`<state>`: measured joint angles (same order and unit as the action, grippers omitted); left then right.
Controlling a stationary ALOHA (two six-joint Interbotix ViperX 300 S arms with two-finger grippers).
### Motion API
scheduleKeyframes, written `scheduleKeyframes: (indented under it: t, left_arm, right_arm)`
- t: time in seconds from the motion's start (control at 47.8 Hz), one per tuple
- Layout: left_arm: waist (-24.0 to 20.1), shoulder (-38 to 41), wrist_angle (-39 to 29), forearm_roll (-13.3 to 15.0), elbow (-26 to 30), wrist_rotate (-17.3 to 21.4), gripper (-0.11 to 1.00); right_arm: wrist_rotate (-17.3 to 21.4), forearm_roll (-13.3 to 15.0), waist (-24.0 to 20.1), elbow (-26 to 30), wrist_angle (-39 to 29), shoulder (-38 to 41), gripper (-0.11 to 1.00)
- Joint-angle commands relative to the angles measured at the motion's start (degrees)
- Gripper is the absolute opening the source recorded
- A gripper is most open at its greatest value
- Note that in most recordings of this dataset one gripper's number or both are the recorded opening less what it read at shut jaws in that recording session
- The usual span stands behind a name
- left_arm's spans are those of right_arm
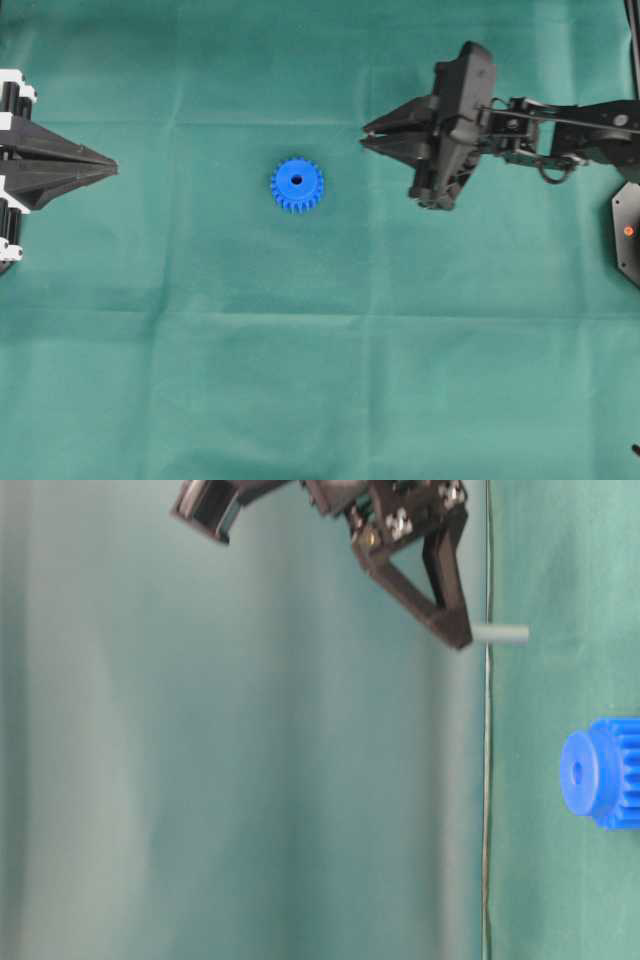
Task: Insert the shaft placed at a random location into the center hole of the small gear at another random location.
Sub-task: 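Lift the held shaft and carry it left over the blue gear, then align the shaft above the gear's center hole with the right gripper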
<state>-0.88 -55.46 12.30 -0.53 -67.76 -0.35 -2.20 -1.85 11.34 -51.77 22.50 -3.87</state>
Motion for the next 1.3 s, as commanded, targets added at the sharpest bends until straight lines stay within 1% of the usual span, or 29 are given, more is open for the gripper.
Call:
scheduleKeyframes:
  t: [0.0,0.335,0.503,0.984,1.277]
  left_arm:
    - [-0.2,0.4,0.3,-0.3,1.5,-0.1,0.00]
    - [-0.2,0.4,0.3,-0.2,1.5,-0.1,0.00]
    - [-0.2,0.4,0.3,-0.2,1.5,-0.1,0.00]
    - [-0.2,0.3,0.3,-0.2,1.5,-0.2,0.00]
    - [-0.2,0.3,0.3,-0.2,1.5,-0.3,0.00]
  right_arm:
    - [-0.2,-0.2,-1.4,4.0,-0.1,1.1,0.13]
    - [-0.2,-0.2,-4.5,12.2,-2.5,7.1,0.13]
    - [-0.2,-0.2,-5.2,14.6,-3.2,9.3,0.13]
    - [-0.2,-0.1,-5.4,14.9,-3.3,9.9,0.13]
    - [-0.2,-0.1,-5.4,15.0,-2.9,12.1,0.13]
